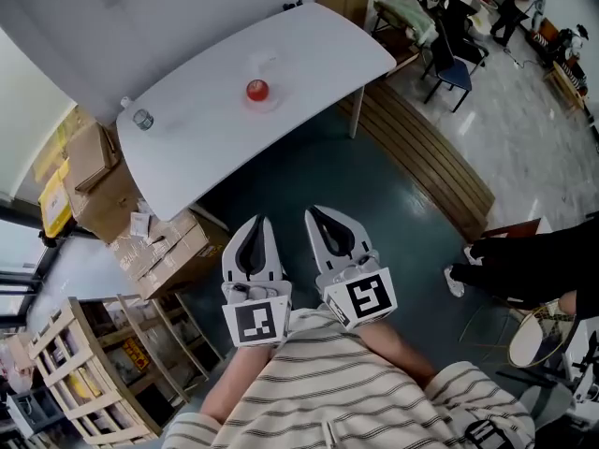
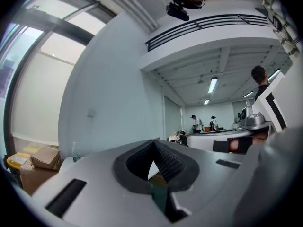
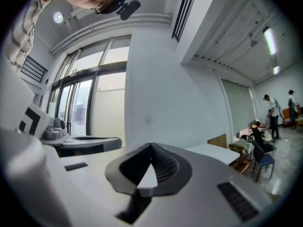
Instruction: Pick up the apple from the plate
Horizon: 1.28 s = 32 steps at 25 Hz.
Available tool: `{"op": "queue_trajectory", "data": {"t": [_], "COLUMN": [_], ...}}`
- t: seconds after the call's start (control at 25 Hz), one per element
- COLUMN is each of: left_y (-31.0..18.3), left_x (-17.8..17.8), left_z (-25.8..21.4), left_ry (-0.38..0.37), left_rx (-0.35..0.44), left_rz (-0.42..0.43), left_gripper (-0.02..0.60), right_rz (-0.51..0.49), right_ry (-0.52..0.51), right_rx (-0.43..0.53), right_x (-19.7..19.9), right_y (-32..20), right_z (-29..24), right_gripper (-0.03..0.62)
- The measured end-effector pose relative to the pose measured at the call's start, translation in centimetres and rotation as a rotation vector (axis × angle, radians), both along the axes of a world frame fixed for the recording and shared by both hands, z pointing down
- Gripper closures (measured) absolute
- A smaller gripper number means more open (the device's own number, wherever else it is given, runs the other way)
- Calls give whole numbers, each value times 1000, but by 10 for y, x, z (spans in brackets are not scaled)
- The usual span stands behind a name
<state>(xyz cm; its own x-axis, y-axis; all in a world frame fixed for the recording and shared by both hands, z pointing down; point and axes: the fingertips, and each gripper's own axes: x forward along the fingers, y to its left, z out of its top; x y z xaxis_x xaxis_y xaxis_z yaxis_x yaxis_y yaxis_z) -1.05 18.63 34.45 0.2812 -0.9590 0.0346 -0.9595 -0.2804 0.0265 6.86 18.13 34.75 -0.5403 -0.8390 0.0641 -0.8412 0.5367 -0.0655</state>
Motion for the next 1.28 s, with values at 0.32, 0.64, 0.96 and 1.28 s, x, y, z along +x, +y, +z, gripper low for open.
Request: {"op": "queue_trajectory", "data": {"t": [0.32,0.64,0.96,1.28], "left_y": [-93,-162,-195,-208], "left_x": [-38,-67,-84,-93], "left_z": [-9,-7,2,10], "left_ry": [14,17,30,51], "left_rx": [0,-2,-14,-42], "left_rz": [40,104,134,120], "left_gripper": [577,577,577,577], "right_rz": [40,87,121,134], "right_ry": [5,14,43,72], "right_rx": [2,3,-10,-35], "right_x": [-39,-72,-87,-85], "right_y": [-91,-155,-186,-200], "right_z": [-11,-13,-8,-5], "right_gripper": [582,582,583,582]}}
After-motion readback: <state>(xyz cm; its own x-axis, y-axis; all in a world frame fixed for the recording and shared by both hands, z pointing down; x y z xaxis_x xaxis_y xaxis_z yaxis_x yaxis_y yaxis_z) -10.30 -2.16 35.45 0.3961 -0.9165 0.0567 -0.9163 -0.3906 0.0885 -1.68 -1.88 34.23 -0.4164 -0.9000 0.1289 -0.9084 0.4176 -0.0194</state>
